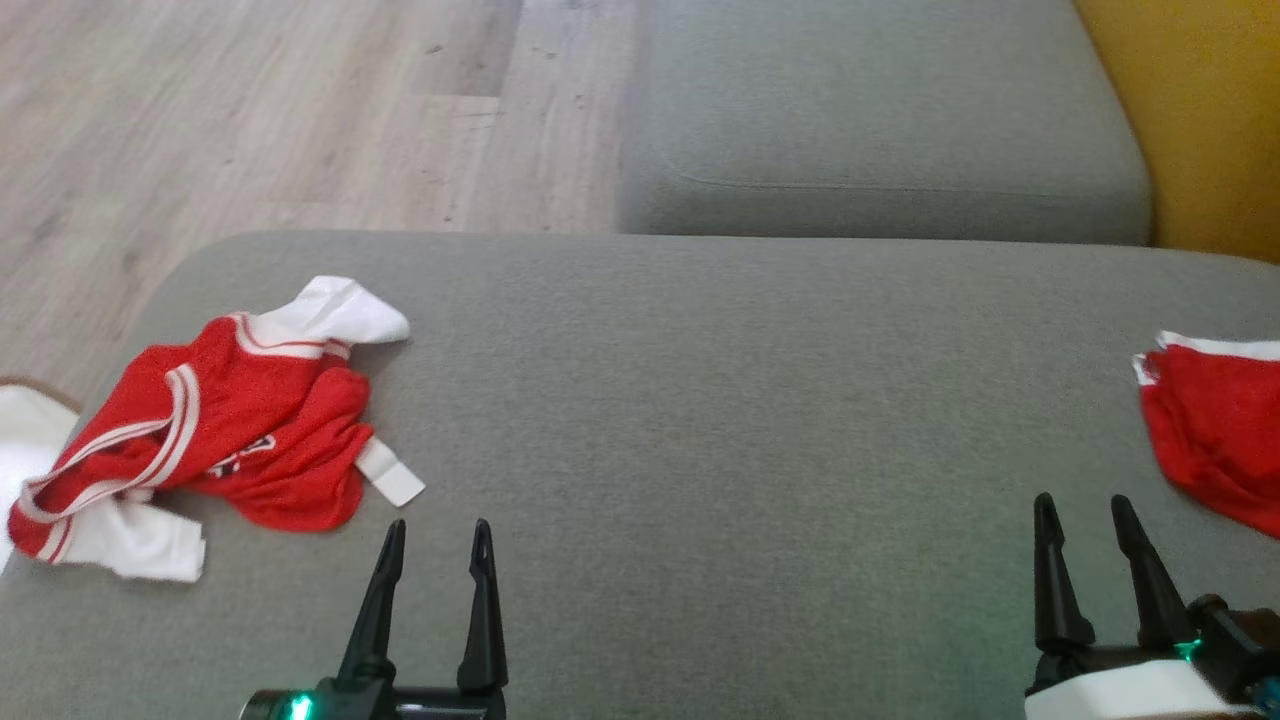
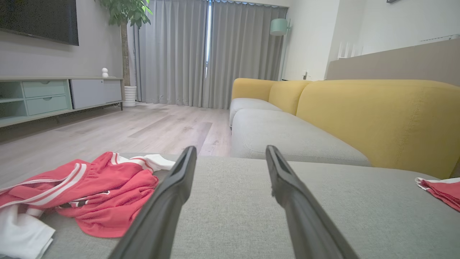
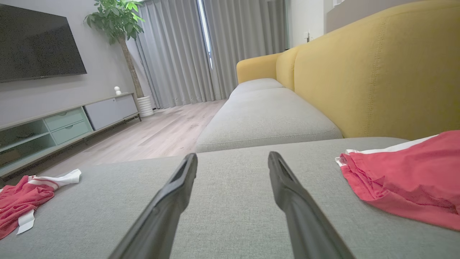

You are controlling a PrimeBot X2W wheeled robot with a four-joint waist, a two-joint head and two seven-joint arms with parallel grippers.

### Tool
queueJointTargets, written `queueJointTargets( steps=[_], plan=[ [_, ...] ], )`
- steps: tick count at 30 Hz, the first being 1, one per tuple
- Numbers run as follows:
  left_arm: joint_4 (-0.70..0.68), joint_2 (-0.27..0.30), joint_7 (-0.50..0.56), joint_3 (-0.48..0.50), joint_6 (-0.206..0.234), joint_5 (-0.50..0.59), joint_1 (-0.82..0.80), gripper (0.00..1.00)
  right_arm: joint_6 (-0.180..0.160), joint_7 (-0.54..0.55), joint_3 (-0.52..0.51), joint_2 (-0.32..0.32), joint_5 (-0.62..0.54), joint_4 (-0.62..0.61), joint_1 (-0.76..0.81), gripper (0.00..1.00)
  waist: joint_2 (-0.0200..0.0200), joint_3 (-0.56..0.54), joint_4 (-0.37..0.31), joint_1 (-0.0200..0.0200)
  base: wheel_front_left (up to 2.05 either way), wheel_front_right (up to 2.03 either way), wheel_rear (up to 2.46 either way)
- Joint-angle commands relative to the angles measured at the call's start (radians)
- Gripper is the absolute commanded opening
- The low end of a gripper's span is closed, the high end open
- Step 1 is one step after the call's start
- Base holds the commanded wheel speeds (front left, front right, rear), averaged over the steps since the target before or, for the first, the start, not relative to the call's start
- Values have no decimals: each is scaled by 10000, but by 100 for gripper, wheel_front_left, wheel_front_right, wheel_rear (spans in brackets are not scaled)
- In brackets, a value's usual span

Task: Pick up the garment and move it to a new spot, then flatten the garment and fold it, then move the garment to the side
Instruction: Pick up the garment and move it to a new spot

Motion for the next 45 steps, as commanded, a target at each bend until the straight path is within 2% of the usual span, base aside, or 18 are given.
queueJointTargets(
  steps=[1, 14, 17, 24, 29, 36, 40, 45],
  plan=[
    [-295, -40, -49, 369, -15, 108, -436, 100, 67, -108, 190, -72, -55, -378, -229, 100, -1, 11, 237, 0, 0, 0, 0],
    [-366, -40, -49, 967, -85, 424, -613, 100, 67, -108, 580, 119, -35, -413, -584, 100, -1, 432, 3031, 0, 0, 0, 0],
    [-497, -40, -49, 1243, -38, 444, -587, 100, 67, -108, 791, 129, -69, -397, -798, 100, -1, 605, 3397, 0, 0, 0, 0],
    [-971, -40, -49, 1587, 317, 296, -538, 100, 67, -108, 1251, -164, -7, -135, -1373, 100, -1, 1022, 3691, 0, 0, 0, 0],
    [-1161, -40, -49, 1790, 411, 356, -619, 100, 67, -109, 1303, -353, 63, -70, -1427, 100, -1, 1233, 3842, 0, 0, 0, 0],
    [-965, 300, -49, 2295, -198, 680, -2065, 100, 67, -109, 1155, -701, -63, -257, -1181, 100, -1, 1788, 4079, 0, 0, 0, 0],
    [-305, 631, -49, 2583, -599, 698, -3896, 100, 67, -109, 1176, -1350, -263, -579, -1348, 100, -1, 2821, 3892, 0, 0, 0, 0],
    [1550, 936, 323, 2712, -978, 476, -6502, 100, 67, -109, 1344, -2393, -339, -920, -1768, 100, -1, 4097, 3458, 0, 0, 0, 0]
  ],
)
